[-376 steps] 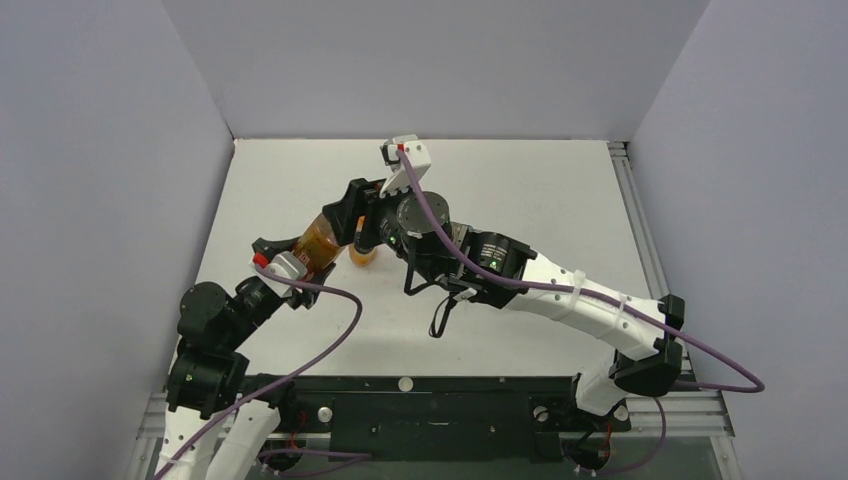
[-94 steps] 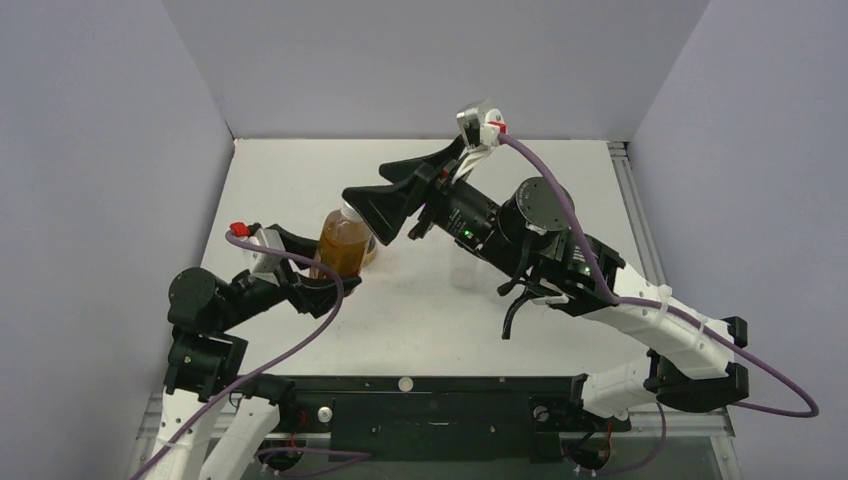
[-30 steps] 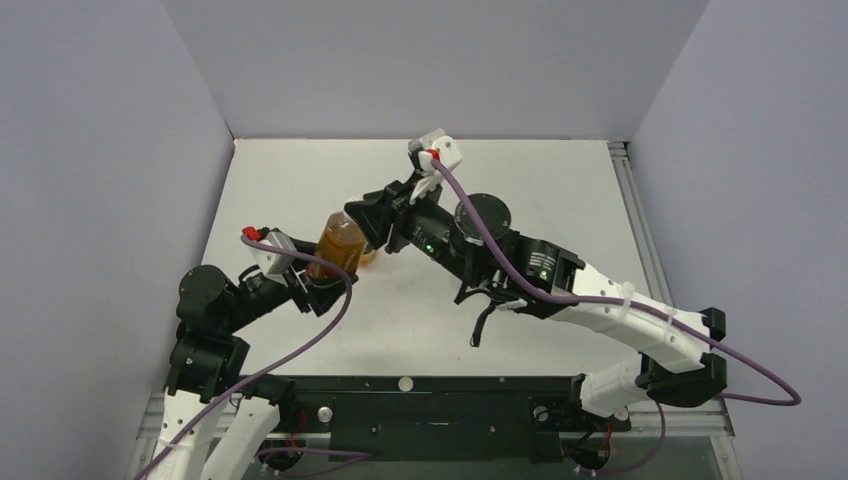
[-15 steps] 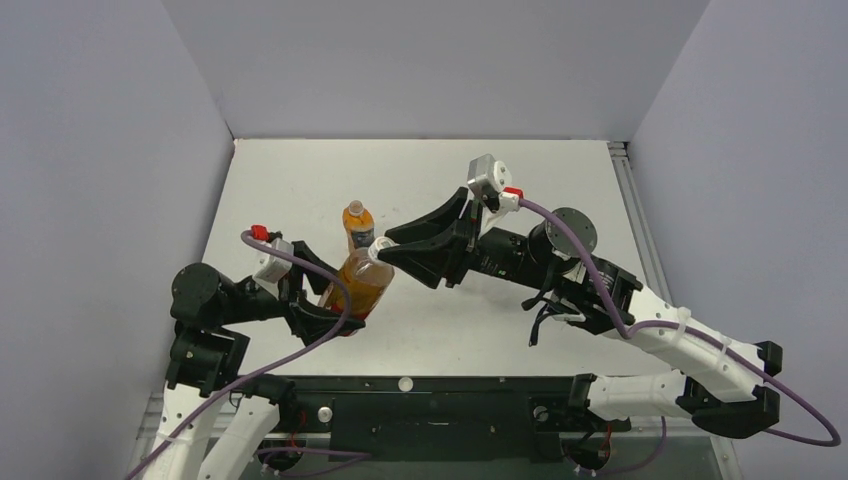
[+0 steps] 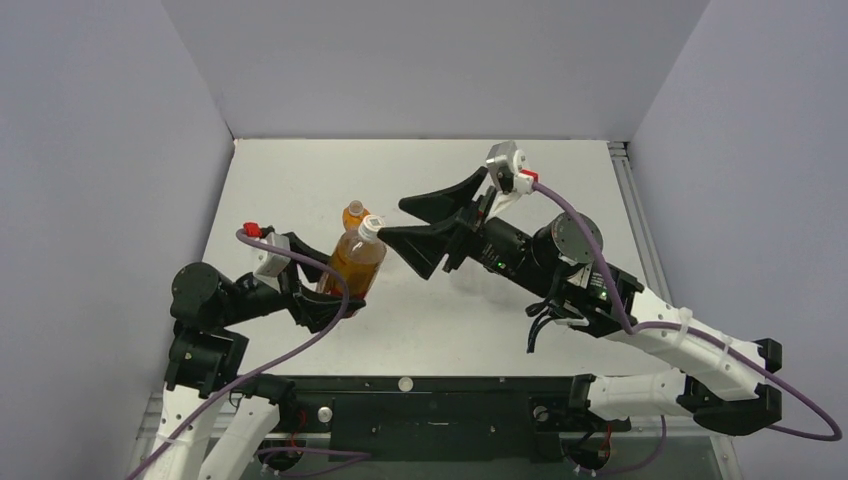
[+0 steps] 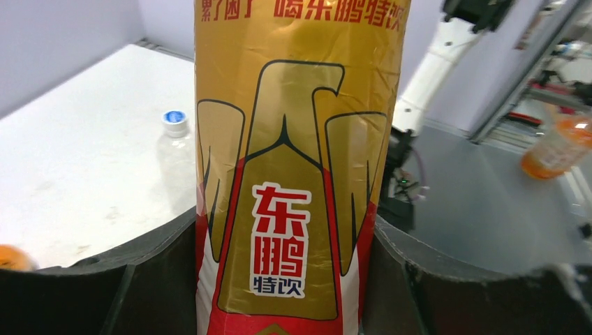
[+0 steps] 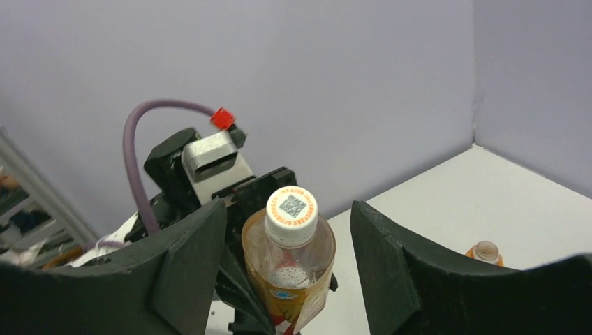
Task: Unscrew the bottle caps
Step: Unscrew the bottle cap from the plastic bottle.
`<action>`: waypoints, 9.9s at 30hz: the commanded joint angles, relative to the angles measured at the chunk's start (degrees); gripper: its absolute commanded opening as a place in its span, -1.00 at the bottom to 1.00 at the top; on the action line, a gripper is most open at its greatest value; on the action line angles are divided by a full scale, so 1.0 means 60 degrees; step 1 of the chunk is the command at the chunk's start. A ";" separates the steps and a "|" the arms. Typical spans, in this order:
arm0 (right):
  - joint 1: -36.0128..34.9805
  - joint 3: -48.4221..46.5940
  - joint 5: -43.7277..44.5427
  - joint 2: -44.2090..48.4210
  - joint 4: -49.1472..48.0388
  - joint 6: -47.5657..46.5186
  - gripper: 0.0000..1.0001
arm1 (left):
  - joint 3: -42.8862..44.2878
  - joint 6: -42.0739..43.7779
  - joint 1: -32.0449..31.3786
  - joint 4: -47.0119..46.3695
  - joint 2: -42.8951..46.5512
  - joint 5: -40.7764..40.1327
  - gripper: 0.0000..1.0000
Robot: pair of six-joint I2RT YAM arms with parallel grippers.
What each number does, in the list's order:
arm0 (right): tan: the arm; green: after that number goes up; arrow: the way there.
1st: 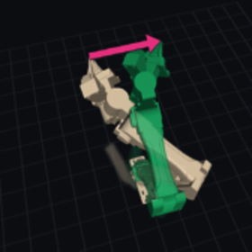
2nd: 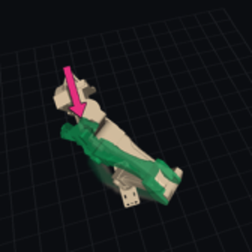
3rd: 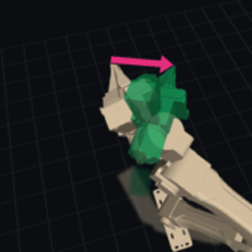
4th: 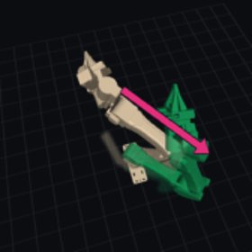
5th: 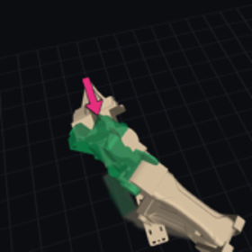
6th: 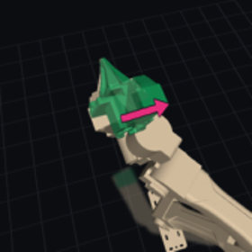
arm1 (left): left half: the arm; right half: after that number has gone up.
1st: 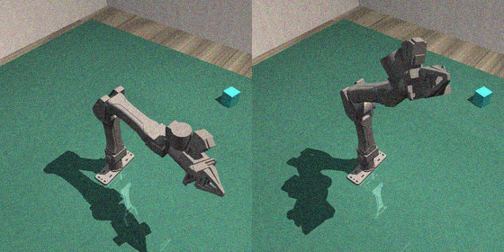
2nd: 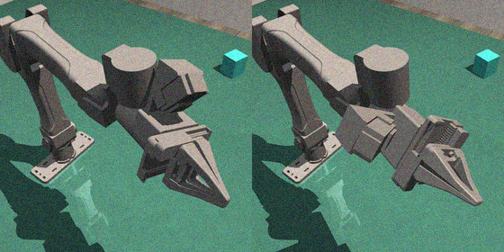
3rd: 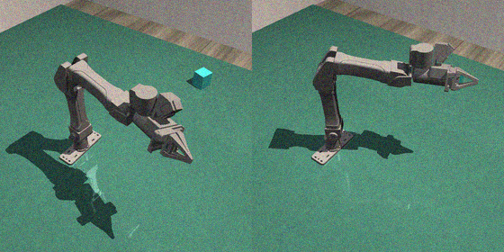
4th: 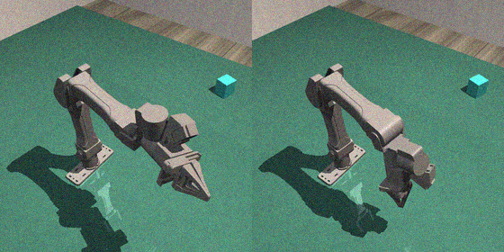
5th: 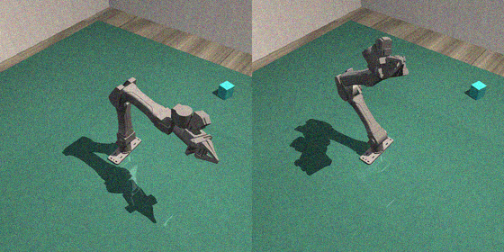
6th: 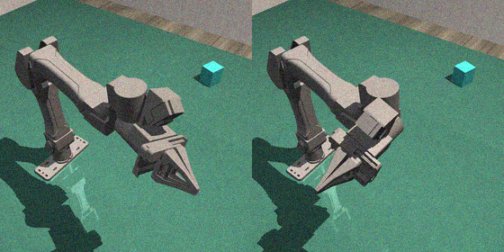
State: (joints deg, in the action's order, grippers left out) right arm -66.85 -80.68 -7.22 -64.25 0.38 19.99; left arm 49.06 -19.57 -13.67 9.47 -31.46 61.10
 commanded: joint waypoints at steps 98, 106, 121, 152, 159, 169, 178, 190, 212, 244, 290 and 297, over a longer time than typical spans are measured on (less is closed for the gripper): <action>-0.2064 -0.4581 0.6706 -0.3434 0.2517 -0.0343 0.28 | -0.0490 0.4615 0.0029 0.0007 0.0813 -0.4151 -1.00; -0.2046 -0.4294 0.6836 -0.3472 0.2350 -0.0098 0.10 | -0.0603 0.4521 0.0034 -0.0050 0.0917 -0.4300 -1.00; -0.1913 -0.4149 0.6682 -0.3590 0.2381 0.0133 -0.23 | -0.0501 0.4100 0.0025 -0.0193 0.0952 -0.4393 -1.00; -0.0692 -0.1076 -0.1724 -0.0404 -0.0959 -0.0775 -1.00 | 0.0740 -0.1557 0.0027 -0.1806 -0.0126 0.0423 -1.00; -0.0460 -0.0719 -0.2815 -0.0109 -0.1063 -0.0720 -0.74 | 0.0735 -0.2195 -0.0053 -0.2066 -0.0010 0.0636 -1.00; -0.0474 -0.1063 -0.0442 -0.0289 -0.0461 -0.0784 0.34 | 0.0717 -0.0396 -0.0063 -0.1046 -0.0042 -0.0233 -1.00; -0.1732 -0.2494 0.5321 -0.1123 0.0516 -0.1102 0.48 | -0.0622 0.4404 -0.0053 -0.1000 0.0865 -0.4045 -1.00; -0.2049 -0.5414 0.7148 -0.4043 0.2571 -0.0399 0.37 | -0.0995 0.5887 -0.0066 -0.1083 0.1079 -0.5802 -1.00; -0.1321 -0.4381 0.6306 -0.3974 0.1701 0.0785 -0.84 | -0.1112 0.5014 -0.0070 -0.1013 0.1196 -0.5743 -1.00; -0.0149 -0.0328 -0.2676 -0.0347 -0.1849 -0.0277 -1.00 | 0.0172 -0.3543 -0.0212 -0.3621 -0.0352 0.1026 -1.00; -0.1229 -0.4612 0.5812 -0.3742 0.2478 0.1355 0.18 | -0.1175 0.4139 -0.0227 -0.1442 0.0792 -0.5439 -1.00; -0.1213 -0.4512 0.5814 -0.3679 0.2339 0.1342 -0.04 | -0.1161 0.4040 -0.0233 -0.1433 0.0755 -0.5414 -1.00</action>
State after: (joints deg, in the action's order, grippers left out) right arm -74.26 -107.77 28.67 -89.47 17.89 27.27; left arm 41.69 5.45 -15.20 3.25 -27.07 29.34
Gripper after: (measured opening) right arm 0.499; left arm 0.597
